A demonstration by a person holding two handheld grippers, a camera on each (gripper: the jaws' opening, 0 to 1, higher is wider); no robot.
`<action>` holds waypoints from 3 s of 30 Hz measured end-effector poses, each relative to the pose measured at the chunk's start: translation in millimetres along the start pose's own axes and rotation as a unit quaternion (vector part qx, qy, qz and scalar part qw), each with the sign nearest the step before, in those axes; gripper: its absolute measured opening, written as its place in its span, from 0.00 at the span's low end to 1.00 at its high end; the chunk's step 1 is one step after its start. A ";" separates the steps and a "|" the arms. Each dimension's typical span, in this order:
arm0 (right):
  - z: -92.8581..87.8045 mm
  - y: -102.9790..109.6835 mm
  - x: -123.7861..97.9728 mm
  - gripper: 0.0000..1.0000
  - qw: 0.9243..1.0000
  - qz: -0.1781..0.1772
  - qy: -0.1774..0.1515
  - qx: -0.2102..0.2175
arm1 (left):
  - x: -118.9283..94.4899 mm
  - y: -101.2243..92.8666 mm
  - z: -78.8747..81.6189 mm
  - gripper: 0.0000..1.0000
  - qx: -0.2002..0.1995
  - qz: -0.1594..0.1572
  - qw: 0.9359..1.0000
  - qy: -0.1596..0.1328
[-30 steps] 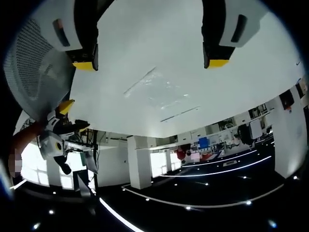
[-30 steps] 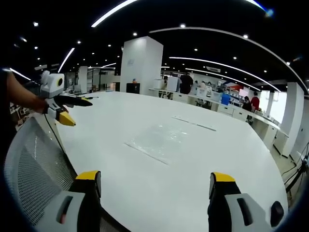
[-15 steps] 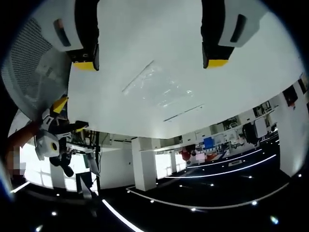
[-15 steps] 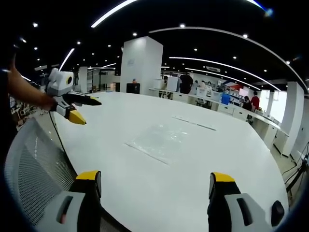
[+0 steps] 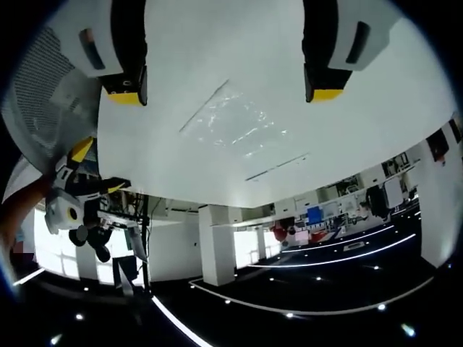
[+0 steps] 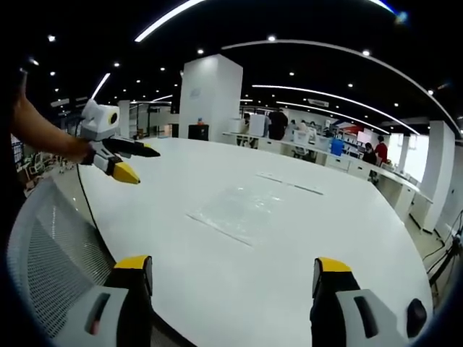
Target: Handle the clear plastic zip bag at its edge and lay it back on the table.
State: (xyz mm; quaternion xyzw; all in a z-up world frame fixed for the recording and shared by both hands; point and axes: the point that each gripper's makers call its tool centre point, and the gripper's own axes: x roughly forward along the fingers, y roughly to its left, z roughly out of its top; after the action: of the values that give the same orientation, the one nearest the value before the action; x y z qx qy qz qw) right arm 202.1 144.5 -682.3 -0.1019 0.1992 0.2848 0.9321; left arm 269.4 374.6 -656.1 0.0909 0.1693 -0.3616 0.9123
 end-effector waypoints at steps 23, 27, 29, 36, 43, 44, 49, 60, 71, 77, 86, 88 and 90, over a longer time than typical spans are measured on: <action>-4.1 3.0 -0.2 0.87 1.000 0.007 0.013 -0.001 | 33.1 -0.5 -11.8 0.79 0.029 -0.038 0.998 0.041; -4.7 3.0 -0.3 0.87 1.000 0.006 0.015 -0.001 | 40.6 0.1 -20.2 0.74 0.039 -0.046 0.997 0.049; -4.8 2.4 -0.4 0.87 1.000 0.004 0.015 -0.001 | 41.9 -0.9 -18.3 0.73 0.043 -0.049 0.996 0.052; -5.1 1.9 -0.5 0.86 1.000 0.003 0.015 0.000 | 51.5 -2.2 -25.4 0.68 0.053 -0.064 0.994 0.068; -5.7 3.1 -0.3 0.85 1.000 0.005 0.017 -0.002 | 59.1 -5.9 -27.5 0.61 0.070 -0.075 0.992 0.076; -5.5 3.1 -0.3 0.85 1.000 0.005 0.017 -0.002 | 60.0 -7.1 -28.3 0.61 0.074 -0.079 0.991 0.078; -5.3 3.1 -0.3 0.84 1.000 0.005 0.017 -0.002 | 63.6 -7.3 -31.9 0.58 0.084 -0.084 0.989 0.086; -5.6 4.3 0.5 0.83 1.000 0.007 0.020 -0.001 | 70.1 -2.4 -42.5 0.48 0.113 -0.088 0.984 0.110; -7.1 3.8 0.9 0.82 1.000 0.008 0.023 -0.001 | 77.4 -5.9 -43.0 0.41 0.147 -0.099 0.977 0.122; -8.1 3.9 1.1 0.82 1.000 0.008 0.026 -0.001 | 81.6 -5.6 -46.1 0.38 0.160 -0.106 0.973 0.131; -9.7 4.7 1.5 0.80 0.999 0.009 0.031 -0.001 | 88.8 -5.4 -53.8 0.32 0.187 -0.114 0.965 0.145; -10.0 4.6 1.6 0.80 0.999 0.008 0.032 -0.001 | 90.6 -5.5 -58.2 0.31 0.200 -0.120 0.960 0.153; -10.0 4.3 1.7 0.80 0.999 0.007 0.033 -0.002 | 92.6 -6.2 -60.9 0.30 0.208 -0.128 0.957 0.154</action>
State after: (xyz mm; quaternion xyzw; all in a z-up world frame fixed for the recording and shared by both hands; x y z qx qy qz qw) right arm 197.7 145.8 -692.4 -0.1111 0.2298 0.2882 0.9229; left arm 313.4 329.4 -747.5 0.3112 0.2394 -0.4838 0.7822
